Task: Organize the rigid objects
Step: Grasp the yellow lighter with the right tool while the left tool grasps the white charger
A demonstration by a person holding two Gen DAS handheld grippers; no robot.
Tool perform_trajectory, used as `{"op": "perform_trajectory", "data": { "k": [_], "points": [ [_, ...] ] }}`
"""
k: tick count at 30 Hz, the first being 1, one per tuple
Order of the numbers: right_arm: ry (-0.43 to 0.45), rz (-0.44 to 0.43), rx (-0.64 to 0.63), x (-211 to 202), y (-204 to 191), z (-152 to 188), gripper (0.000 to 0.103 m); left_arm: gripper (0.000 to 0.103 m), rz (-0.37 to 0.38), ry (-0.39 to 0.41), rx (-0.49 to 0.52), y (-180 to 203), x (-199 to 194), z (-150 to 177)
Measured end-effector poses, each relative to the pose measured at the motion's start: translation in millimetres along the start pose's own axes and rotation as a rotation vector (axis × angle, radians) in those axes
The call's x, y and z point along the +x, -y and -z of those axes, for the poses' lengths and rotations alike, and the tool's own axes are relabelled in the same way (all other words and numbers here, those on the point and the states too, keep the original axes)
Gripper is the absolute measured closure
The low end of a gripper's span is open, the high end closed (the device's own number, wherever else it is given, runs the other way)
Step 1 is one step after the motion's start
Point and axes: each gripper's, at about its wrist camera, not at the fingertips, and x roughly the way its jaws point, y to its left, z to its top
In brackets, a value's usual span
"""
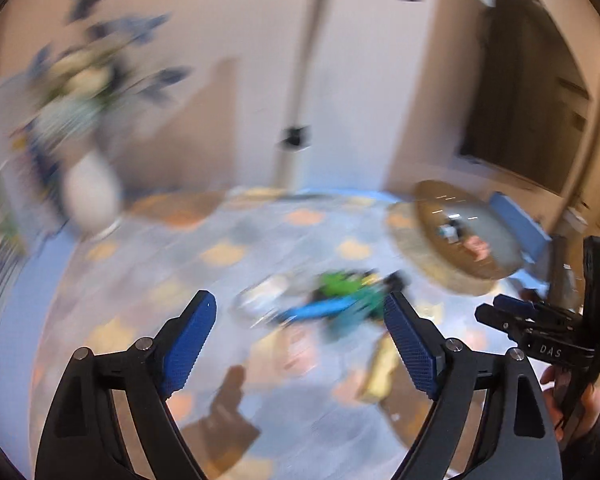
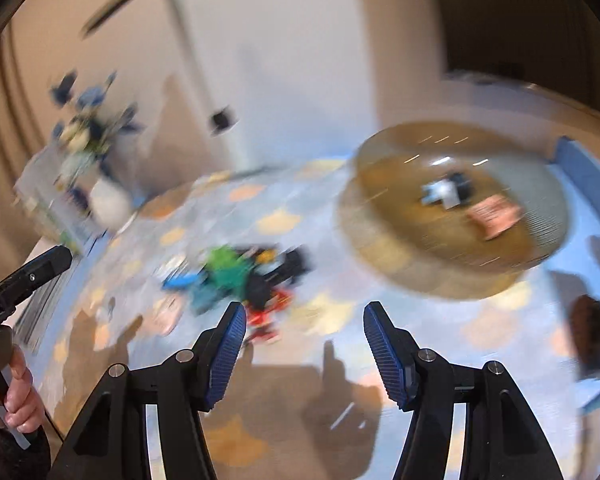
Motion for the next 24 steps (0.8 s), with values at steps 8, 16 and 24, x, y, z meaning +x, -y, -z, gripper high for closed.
{"op": "perform_trajectory", "data": {
  "k": [8, 16, 24],
  "points": [
    [-0.093, -0.063, -0.082, 65, -44, 55, 0.043, 0.018, -0.134, -0.021, -0.114, -85, 14, 60],
    [-0.115, -0.073, -0.091, 76, -40, 58, 0.039, 0.018, -0.066, -0.057, -0.253, -121, 29, 75],
    [-0.127, -0.067, -0.109, 80, -44, 58, 0.033, 0.018, -0.117, -0.112, -0.164, -104, 40, 77]
  ]
}}
